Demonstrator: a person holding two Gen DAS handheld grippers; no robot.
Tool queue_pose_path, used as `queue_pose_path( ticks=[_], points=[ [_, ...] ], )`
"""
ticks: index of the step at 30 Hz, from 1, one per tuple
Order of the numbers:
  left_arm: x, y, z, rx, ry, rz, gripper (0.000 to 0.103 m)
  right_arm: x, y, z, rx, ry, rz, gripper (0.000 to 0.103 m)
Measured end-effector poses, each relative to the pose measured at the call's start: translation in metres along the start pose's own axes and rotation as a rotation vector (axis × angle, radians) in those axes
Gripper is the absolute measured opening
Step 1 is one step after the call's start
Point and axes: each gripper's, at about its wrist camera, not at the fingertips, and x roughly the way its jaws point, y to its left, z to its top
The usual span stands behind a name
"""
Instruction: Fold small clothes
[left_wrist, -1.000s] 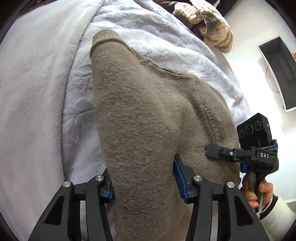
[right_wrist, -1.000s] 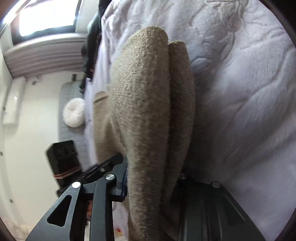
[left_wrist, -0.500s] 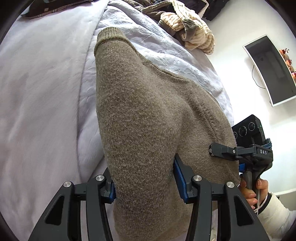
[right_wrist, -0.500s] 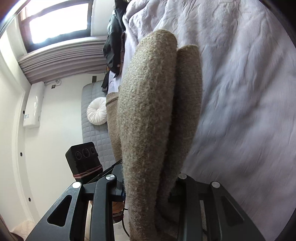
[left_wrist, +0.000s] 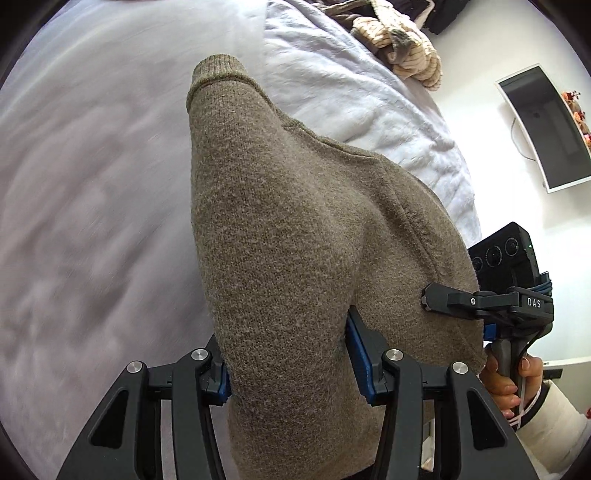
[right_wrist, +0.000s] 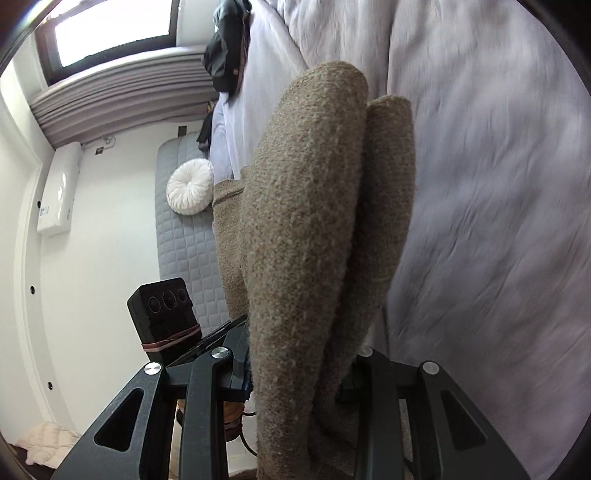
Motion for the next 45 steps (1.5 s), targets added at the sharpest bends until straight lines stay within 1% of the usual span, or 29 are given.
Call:
queue_pose_path(
  ticks=[2,4,6,12,13,14,15,16,17,18,19,21,22,24,25,26,27,29,31,32,33,35,37,38,39,40,43,45],
  points=[
    [-0.003,0.012,-0.014,-0.013,0.007,0.015,0.051,0.018,0.003,-0.006,0.004,0.014,-0.015,0.033],
    [-0.001,0.023,-0.025,-0.027,0.015,0.028,0.051,0.039,0.008,-0.003,0.008,0.028,-0.037,0.033],
    [0.002,0.03,-0.033,-0.041,0.023,0.036,0.051,0.058,0.014,0.008,0.009,0.036,-0.064,0.033],
    [0.013,0.045,-0.048,-0.078,0.04,0.046,0.051,0.094,0.027,0.015,-0.013,0.059,-0.153,0.033],
    [0.015,0.045,-0.048,-0.083,0.041,0.044,0.051,0.092,0.027,0.023,-0.017,0.06,-0.166,0.033],
    [0.017,0.046,-0.05,-0.085,0.043,0.048,0.051,0.095,0.029,0.027,-0.028,0.062,-0.195,0.035],
    [0.019,0.046,-0.051,-0.082,0.045,0.059,0.051,0.097,0.031,0.024,-0.035,0.062,-0.217,0.035],
    [0.021,0.046,-0.052,-0.074,0.046,0.078,0.051,0.105,0.032,0.02,-0.045,0.063,-0.249,0.035],
    [0.023,0.045,-0.053,-0.065,0.044,0.106,0.051,0.108,0.033,0.023,-0.05,0.061,-0.281,0.035],
    [0.022,0.046,-0.054,-0.058,0.039,0.13,0.052,0.108,0.033,0.024,-0.049,0.058,-0.295,0.036],
    [0.021,0.048,-0.055,-0.056,0.033,0.138,0.051,0.109,0.033,0.028,-0.044,0.048,-0.313,0.036],
    [0.018,0.052,-0.057,-0.064,0.027,0.129,0.051,0.102,0.034,0.027,-0.033,0.032,-0.322,0.037],
    [0.017,0.054,-0.057,-0.065,0.026,0.13,0.052,0.101,0.034,0.03,-0.027,0.022,-0.336,0.037],
    [0.017,0.055,-0.058,-0.06,0.026,0.138,0.052,0.09,0.029,0.025,-0.03,0.01,-0.371,0.041],
    [0.016,0.054,-0.058,-0.056,0.025,0.143,0.052,0.089,0.031,0.027,-0.035,0.003,-0.395,0.041],
    [0.015,0.053,-0.058,-0.05,0.024,0.15,0.052,0.089,0.035,0.029,-0.049,-0.01,-0.44,0.042],
    [0.015,0.051,-0.057,-0.043,0.022,0.159,0.052,0.078,0.034,0.021,-0.062,-0.021,-0.481,0.042],
    [0.015,0.047,-0.056,-0.031,0.02,0.18,0.052,0.062,0.032,0.015,-0.086,-0.06,-0.564,0.042],
    [0.012,0.045,-0.056,-0.026,0.011,0.201,0.052,0.049,0.036,0.017,-0.103,-0.108,-0.625,0.042],
    [0.01,0.044,-0.056,-0.022,0.002,0.219,0.052,0.037,0.033,0.016,-0.11,-0.123,-0.647,0.039],
    [0.008,0.044,-0.056,-0.019,-0.003,0.23,0.052,0.027,0.031,0.012,-0.12,-0.137,-0.658,0.031],
    [0.004,0.042,-0.055,-0.008,-0.014,0.26,0.052,0.021,0.038,0.014,-0.14,-0.154,-0.658,0.021],
    [0.0,0.041,-0.054,0.002,-0.025,0.282,0.052,0.016,0.043,0.009,-0.166,-0.153,-0.656,0.021],
    [-0.004,0.04,-0.053,0.01,-0.034,0.297,0.052,0.02,0.05,0.009,-0.188,-0.147,-0.656,0.021],
    [-0.009,0.038,-0.052,0.019,-0.048,0.307,0.052,0.008,0.046,0.001,-0.204,-0.142,-0.652,0.021],
    [-0.014,0.035,-0.052,0.029,-0.066,0.302,0.051,0.01,0.048,-0.004,-0.222,-0.136,-0.648,0.021],
    [-0.028,0.026,-0.051,0.061,-0.108,0.243,0.051,0.014,0.06,-0.02,-0.283,-0.108,-0.644,0.021],
    [-0.028,0.017,-0.053,0.101,-0.1,0.208,0.051,0.025,0.062,-0.026,-0.313,-0.078,-0.654,0.021]
  ],
)
